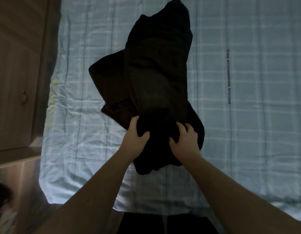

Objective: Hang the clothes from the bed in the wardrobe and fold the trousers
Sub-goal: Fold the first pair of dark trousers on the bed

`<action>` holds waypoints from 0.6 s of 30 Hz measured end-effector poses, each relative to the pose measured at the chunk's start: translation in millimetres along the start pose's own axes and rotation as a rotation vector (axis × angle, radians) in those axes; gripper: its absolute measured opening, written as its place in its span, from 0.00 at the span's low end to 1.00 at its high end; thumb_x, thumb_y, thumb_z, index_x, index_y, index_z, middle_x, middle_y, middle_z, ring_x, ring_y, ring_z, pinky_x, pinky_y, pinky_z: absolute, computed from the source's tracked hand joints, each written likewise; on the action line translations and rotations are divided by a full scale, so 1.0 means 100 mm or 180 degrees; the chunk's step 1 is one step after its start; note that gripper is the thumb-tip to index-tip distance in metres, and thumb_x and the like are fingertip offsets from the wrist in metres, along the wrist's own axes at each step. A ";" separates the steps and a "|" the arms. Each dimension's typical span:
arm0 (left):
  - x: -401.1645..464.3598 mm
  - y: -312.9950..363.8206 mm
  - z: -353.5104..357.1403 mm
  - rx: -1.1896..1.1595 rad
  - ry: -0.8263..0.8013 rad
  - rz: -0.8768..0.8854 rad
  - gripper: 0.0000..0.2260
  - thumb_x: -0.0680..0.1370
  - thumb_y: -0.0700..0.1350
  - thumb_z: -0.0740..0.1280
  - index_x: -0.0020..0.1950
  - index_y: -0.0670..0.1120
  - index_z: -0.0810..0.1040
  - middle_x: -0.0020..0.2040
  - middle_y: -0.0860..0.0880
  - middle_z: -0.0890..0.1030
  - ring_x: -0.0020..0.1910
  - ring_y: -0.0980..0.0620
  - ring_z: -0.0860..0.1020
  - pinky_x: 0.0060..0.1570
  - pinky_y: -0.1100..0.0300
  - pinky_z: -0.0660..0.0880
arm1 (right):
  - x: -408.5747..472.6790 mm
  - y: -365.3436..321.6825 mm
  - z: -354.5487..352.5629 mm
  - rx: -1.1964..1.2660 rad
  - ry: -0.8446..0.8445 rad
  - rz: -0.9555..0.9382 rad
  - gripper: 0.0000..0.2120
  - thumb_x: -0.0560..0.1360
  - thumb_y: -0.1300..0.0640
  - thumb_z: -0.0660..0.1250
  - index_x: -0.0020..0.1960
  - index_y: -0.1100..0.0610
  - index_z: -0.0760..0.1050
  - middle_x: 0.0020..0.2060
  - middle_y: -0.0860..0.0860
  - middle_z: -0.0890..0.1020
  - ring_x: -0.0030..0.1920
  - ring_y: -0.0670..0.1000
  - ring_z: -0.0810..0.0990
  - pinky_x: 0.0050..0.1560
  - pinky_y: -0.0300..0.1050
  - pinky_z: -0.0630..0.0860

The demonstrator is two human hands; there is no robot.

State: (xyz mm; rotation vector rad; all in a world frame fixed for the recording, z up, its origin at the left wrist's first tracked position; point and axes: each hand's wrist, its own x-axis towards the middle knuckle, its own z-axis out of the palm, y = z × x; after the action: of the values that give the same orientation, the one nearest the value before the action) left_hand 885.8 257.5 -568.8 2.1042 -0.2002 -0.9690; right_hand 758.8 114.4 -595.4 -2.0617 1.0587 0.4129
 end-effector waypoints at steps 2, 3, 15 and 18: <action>-0.09 -0.08 0.02 -0.0426 0.0040 -0.0120 0.20 0.80 0.41 0.67 0.67 0.58 0.67 0.57 0.57 0.79 0.54 0.61 0.80 0.49 0.66 0.78 | -0.03 -0.03 0.01 0.0292 -0.0006 -0.0355 0.29 0.80 0.49 0.65 0.78 0.52 0.61 0.76 0.55 0.63 0.75 0.58 0.63 0.72 0.51 0.63; -0.12 -0.14 0.04 -0.0572 0.0066 -0.0198 0.19 0.80 0.41 0.67 0.66 0.58 0.68 0.58 0.55 0.79 0.54 0.60 0.80 0.50 0.64 0.79 | -0.05 -0.06 0.01 0.0540 -0.0124 -0.0439 0.28 0.81 0.50 0.64 0.78 0.52 0.61 0.76 0.54 0.65 0.74 0.55 0.65 0.71 0.45 0.62; -0.38 -0.45 -0.05 0.0158 0.0241 -0.0349 0.21 0.74 0.39 0.71 0.66 0.47 0.72 0.55 0.50 0.78 0.56 0.51 0.79 0.49 0.61 0.78 | -0.51 -0.02 0.25 -0.0316 -0.1541 -0.0540 0.18 0.79 0.60 0.62 0.68 0.54 0.72 0.53 0.55 0.81 0.53 0.56 0.81 0.53 0.46 0.77; -0.35 -0.42 -0.08 0.0436 0.0447 0.0029 0.27 0.71 0.46 0.70 0.70 0.48 0.70 0.64 0.46 0.76 0.64 0.47 0.75 0.64 0.47 0.75 | -0.58 -0.06 0.16 0.0244 -0.1331 -0.0212 0.10 0.79 0.63 0.60 0.56 0.60 0.78 0.44 0.53 0.81 0.43 0.51 0.79 0.44 0.40 0.75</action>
State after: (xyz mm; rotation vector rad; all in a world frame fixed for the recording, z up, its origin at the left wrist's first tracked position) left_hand 859.6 305.3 -575.6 2.2849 -0.2099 -0.8183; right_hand 729.6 160.6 -569.3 -1.8299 0.7402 0.7206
